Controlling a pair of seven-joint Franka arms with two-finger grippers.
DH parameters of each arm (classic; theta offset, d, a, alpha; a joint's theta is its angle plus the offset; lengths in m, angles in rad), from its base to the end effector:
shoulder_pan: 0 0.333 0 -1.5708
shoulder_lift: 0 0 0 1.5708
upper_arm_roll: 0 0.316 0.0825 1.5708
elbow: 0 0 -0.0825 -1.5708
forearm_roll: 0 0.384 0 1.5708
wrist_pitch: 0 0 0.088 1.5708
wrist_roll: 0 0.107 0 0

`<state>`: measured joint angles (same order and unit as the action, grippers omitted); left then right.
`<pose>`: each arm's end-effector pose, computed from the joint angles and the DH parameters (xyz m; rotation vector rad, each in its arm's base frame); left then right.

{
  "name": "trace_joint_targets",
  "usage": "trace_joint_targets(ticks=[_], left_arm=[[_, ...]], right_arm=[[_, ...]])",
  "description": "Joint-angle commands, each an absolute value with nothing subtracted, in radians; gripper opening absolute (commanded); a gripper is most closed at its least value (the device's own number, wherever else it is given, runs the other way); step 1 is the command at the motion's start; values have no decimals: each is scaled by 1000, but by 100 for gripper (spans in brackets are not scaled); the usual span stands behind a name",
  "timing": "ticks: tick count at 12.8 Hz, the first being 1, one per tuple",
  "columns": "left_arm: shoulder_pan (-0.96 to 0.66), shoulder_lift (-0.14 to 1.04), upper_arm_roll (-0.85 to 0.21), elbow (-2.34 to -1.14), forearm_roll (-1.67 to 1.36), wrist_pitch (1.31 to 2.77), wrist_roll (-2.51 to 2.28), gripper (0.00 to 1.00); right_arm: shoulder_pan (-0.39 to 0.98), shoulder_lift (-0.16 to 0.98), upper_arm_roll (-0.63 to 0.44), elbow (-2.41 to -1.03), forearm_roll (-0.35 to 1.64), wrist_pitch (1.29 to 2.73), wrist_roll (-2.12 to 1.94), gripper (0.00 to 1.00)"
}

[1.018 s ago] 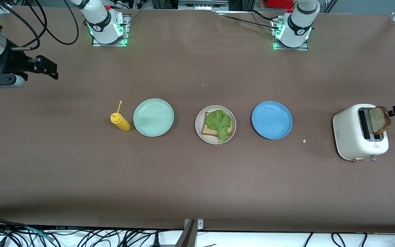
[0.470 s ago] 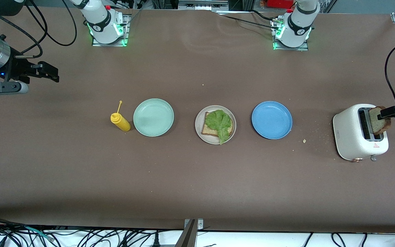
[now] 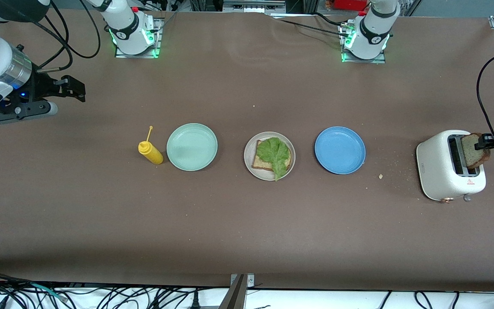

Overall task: Make sandwich in beige plate with both arms
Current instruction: 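Lower the left gripper onto the bread slice in the toaster and grasp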

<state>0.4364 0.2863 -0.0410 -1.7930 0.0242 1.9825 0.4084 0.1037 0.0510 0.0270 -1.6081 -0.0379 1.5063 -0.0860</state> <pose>0.5721 0.2422 0.3831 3.1096 -0.0352 -0.1443 0.5548 0.0683 0.5736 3.0745 0.3352 -0.2354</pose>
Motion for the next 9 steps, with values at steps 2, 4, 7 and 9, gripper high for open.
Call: trace_joint_targets(ticks=[2,4,7,9], left_arm=[[437,229,-81,-1728,52,1863,420,0],[437,227,-156,-1625,116,1751,410,0],[437,229,-247,-1458,127,1542,410,0],[437,229,-325,-1443,97,1481,410,0]], right_arm=[[97,71,9,-1585,-52,1500,-85,100],[91,83,3,-1585,-49,1502,-23,100],[97,87,6,-1562,-96,1508,-26,100],[110,90,17,-1559,-104,1514,-17,100]])
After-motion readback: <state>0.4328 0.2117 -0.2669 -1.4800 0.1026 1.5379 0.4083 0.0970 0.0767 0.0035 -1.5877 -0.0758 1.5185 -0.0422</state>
